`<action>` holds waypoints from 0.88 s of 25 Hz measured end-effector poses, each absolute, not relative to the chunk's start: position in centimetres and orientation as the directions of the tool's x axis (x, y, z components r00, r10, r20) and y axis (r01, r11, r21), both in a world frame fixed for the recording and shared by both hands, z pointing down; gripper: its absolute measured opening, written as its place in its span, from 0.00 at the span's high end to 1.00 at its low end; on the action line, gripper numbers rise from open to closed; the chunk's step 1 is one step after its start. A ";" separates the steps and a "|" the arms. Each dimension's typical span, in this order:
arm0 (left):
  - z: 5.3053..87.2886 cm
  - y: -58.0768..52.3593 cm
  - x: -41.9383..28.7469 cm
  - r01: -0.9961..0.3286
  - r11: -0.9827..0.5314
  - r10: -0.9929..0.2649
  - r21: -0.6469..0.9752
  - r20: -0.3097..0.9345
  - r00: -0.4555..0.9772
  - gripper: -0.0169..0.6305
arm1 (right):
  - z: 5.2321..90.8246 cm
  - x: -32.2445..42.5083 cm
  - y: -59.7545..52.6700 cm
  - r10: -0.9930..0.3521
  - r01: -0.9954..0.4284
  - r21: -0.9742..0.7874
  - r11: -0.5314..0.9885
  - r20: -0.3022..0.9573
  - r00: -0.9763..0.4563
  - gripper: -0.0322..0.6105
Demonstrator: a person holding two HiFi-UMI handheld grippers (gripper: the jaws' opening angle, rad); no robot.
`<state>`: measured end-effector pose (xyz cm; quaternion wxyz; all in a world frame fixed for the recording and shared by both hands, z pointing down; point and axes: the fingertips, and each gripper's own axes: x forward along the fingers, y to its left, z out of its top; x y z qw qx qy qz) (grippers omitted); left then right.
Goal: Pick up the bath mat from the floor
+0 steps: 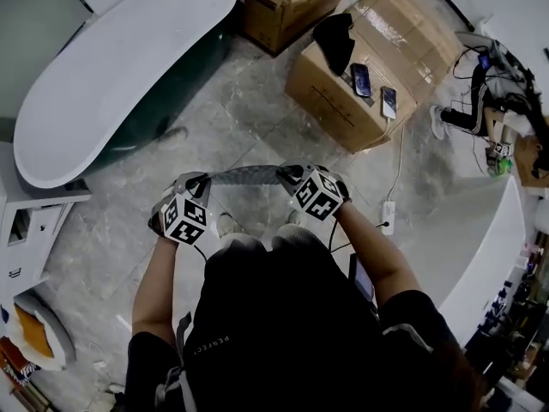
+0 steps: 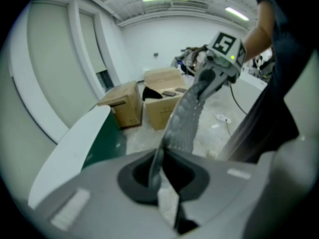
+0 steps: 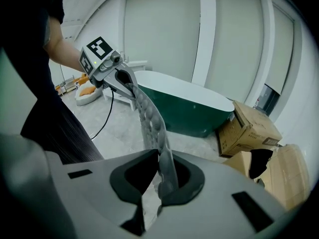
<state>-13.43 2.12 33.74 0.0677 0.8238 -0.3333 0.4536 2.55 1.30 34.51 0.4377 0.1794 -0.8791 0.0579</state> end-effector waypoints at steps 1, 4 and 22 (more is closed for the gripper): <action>33.3 2.1 -13.5 -0.613 -0.766 -0.494 -0.194 0.788 0.368 0.95 | 34.0 2.5 1.1 -0.272 -0.370 0.059 0.927 0.785 -0.557 0.92; 32.0 1.6 -13.6 -0.622 -0.755 -0.515 -0.207 0.774 0.368 0.95 | 32.8 2.4 0.5 -0.291 -0.384 0.067 0.921 0.774 -0.563 0.92; 22.3 -3.3 -14.1 -0.662 -0.680 -0.660 -0.317 0.658 0.362 0.95 | 22.2 1.7 -4.8 -0.491 -0.481 0.196 0.854 0.610 -0.622 0.93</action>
